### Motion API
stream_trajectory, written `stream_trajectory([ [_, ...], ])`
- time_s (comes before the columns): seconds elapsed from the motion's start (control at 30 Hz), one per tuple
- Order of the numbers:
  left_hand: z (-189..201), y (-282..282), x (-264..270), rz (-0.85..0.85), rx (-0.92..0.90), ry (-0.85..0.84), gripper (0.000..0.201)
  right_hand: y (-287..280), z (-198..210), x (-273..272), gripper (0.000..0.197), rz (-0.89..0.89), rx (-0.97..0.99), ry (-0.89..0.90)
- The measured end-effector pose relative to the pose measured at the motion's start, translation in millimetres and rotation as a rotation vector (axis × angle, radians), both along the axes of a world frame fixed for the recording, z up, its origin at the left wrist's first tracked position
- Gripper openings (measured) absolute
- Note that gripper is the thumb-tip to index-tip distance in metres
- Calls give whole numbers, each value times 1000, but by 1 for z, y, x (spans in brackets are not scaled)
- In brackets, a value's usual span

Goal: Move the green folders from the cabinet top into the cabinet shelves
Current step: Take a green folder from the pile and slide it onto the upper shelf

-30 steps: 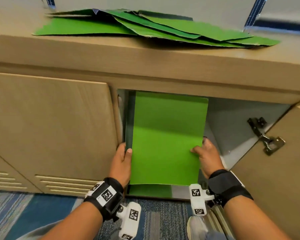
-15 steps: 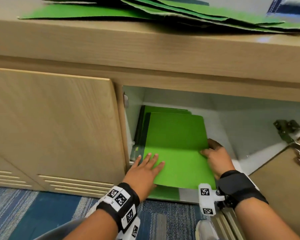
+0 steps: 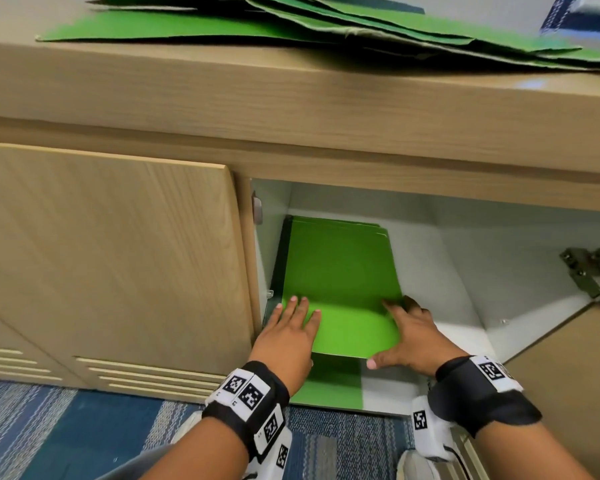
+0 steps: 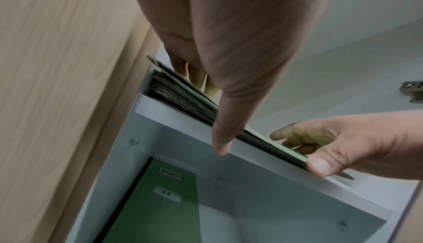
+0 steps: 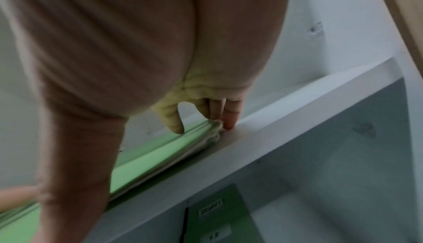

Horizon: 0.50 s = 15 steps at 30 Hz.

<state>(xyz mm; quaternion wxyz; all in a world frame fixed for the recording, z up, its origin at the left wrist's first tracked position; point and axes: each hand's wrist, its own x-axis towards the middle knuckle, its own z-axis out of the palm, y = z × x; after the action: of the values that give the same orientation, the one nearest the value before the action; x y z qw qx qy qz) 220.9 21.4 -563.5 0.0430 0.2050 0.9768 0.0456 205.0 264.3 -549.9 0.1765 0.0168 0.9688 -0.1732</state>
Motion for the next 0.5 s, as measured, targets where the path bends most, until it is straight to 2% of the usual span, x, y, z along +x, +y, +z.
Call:
stream_trajectory([
  [0.27,0,-5,3,3,70,34,78,-3,-5,-7,97,-8,63,158],
  [0.5,2,-12,6,-6,125,63,75,-7,2,-6,86,39,152,210],
])
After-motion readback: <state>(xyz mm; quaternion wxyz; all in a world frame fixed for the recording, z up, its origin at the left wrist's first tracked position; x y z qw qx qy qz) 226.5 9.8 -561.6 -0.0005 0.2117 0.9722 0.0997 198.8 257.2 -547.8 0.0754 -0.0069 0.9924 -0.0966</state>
